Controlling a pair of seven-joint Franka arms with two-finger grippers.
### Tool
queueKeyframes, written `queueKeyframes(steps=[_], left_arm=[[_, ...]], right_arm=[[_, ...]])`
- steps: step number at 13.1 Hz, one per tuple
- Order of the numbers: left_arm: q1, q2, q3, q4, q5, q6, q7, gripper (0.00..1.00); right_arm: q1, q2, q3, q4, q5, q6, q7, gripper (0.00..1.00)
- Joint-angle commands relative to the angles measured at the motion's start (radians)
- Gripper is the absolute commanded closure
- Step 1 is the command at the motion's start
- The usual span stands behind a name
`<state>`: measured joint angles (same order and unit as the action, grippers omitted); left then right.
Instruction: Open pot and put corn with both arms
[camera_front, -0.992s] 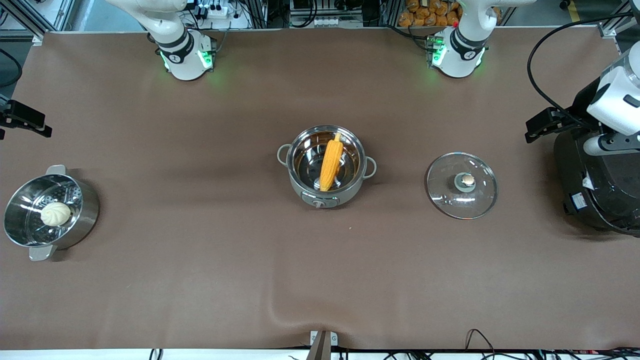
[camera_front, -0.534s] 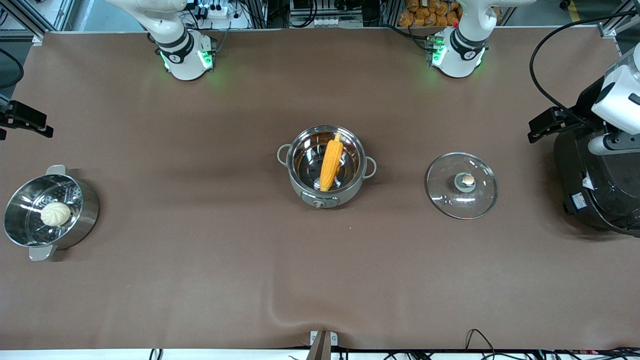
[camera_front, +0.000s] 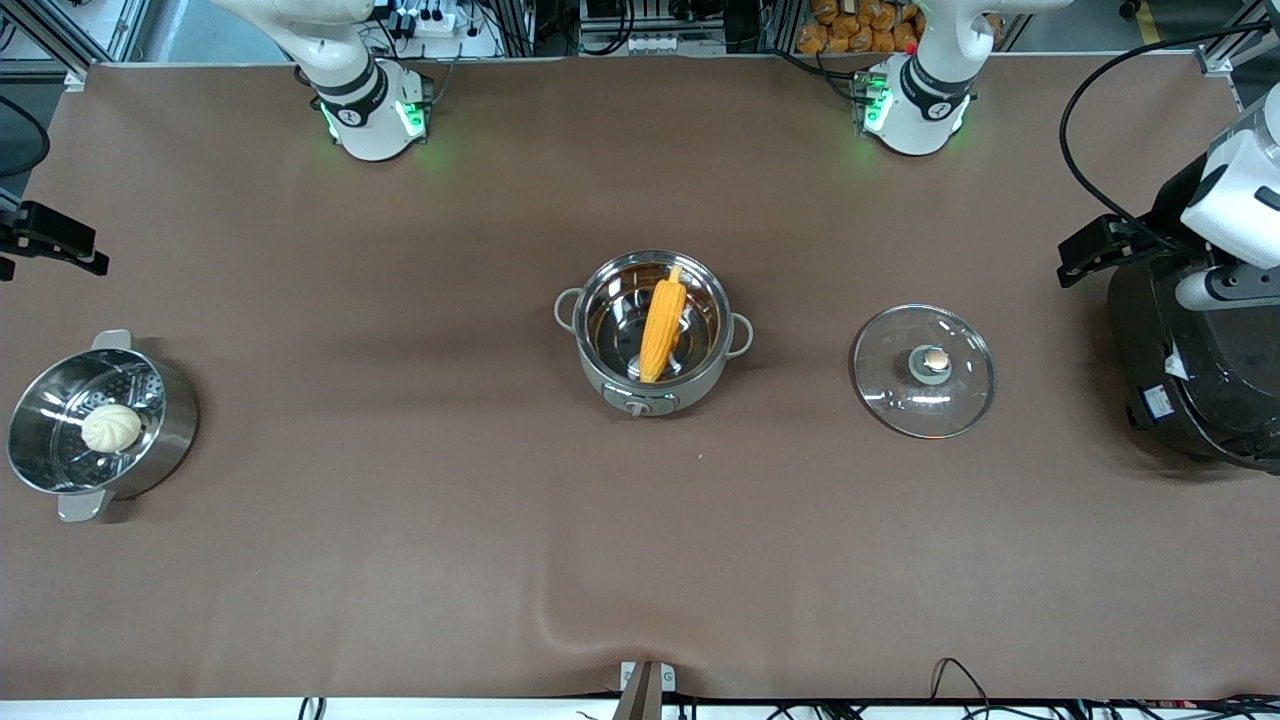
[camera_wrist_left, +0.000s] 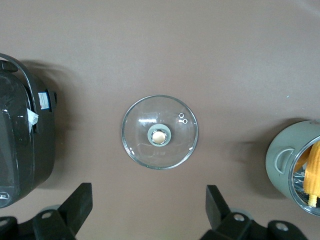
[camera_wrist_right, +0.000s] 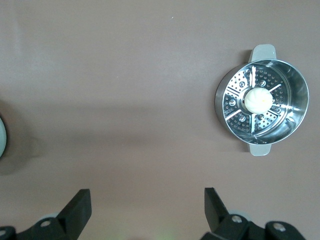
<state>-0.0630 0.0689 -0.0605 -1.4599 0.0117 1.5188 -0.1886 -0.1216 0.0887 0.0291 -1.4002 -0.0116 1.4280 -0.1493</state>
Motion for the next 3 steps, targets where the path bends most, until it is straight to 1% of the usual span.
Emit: queueKeyframes(steps=[1, 3], left_arm=[[-0.003, 0.012, 0.005, 0.029, 0.022, -0.008, 0.020, 0.00], [-0.001, 0.012, 0.005, 0.027, 0.022, -0.008, 0.020, 0.00]], right_arm=[[0.002, -0.006, 0.002, -0.008, -0.005, 0.006, -0.009, 0.00], [0.002, -0.004, 0.002, -0.009, -0.005, 0.012, -0.009, 0.00]])
